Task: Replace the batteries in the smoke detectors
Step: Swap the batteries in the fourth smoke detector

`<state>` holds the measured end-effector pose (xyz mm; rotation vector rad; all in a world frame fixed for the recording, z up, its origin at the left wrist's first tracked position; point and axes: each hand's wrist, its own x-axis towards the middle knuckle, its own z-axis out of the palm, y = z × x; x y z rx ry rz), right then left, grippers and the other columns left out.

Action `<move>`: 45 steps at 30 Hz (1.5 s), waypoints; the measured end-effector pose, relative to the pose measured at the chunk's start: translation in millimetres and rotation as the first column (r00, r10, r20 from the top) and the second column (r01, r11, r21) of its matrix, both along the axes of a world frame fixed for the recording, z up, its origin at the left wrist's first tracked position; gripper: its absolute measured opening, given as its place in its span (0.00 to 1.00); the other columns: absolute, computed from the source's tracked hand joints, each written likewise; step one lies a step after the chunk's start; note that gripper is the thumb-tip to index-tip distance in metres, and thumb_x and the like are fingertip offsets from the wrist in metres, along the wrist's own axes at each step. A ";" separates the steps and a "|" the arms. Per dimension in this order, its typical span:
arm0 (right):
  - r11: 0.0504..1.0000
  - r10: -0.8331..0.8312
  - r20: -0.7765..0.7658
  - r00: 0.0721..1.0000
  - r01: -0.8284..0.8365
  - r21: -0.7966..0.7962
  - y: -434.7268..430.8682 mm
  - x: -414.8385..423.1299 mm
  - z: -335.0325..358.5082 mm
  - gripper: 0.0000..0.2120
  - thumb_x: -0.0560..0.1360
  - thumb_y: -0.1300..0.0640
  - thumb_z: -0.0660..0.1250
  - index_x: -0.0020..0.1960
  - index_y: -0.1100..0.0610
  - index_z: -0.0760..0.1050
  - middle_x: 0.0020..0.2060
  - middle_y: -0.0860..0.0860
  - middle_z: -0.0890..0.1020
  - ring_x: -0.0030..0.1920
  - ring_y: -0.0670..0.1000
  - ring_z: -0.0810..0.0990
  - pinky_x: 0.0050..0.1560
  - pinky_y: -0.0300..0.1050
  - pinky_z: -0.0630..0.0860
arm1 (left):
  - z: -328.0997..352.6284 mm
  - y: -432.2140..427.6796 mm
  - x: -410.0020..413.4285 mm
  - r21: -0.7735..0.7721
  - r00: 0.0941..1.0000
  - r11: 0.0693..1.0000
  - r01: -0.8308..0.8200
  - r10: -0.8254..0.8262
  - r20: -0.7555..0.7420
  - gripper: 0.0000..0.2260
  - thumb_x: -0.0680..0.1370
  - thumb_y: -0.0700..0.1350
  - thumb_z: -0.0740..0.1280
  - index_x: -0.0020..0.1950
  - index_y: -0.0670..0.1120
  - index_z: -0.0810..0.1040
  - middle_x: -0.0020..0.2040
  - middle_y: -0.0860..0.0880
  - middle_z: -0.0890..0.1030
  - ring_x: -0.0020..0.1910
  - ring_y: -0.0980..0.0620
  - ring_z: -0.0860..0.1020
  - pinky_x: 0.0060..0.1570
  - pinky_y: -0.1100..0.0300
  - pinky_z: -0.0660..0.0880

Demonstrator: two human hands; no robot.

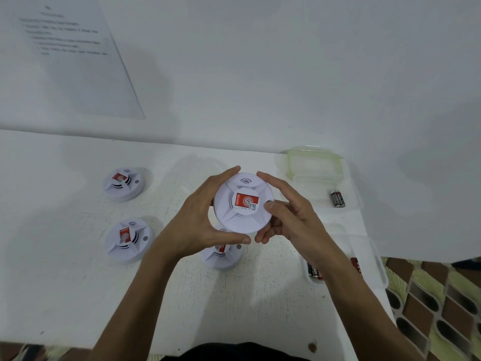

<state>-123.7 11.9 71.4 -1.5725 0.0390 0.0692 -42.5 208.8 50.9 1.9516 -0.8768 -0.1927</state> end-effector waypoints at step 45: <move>0.972 0.118 -0.041 0.992 -0.124 -0.198 -7.3 -1.6 -9.1 0.38 0.73 0.59 0.74 0.73 0.35 0.60 0.56 0.47 0.83 0.53 0.66 0.79 0.53 0.63 0.78 | -0.7 3.6 -2.8 -0.024 0.997 0.999 -0.022 0.020 -0.074 0.43 0.62 0.51 0.80 0.72 0.59 0.61 0.65 0.69 0.69 0.64 0.65 0.70 0.56 0.75 0.68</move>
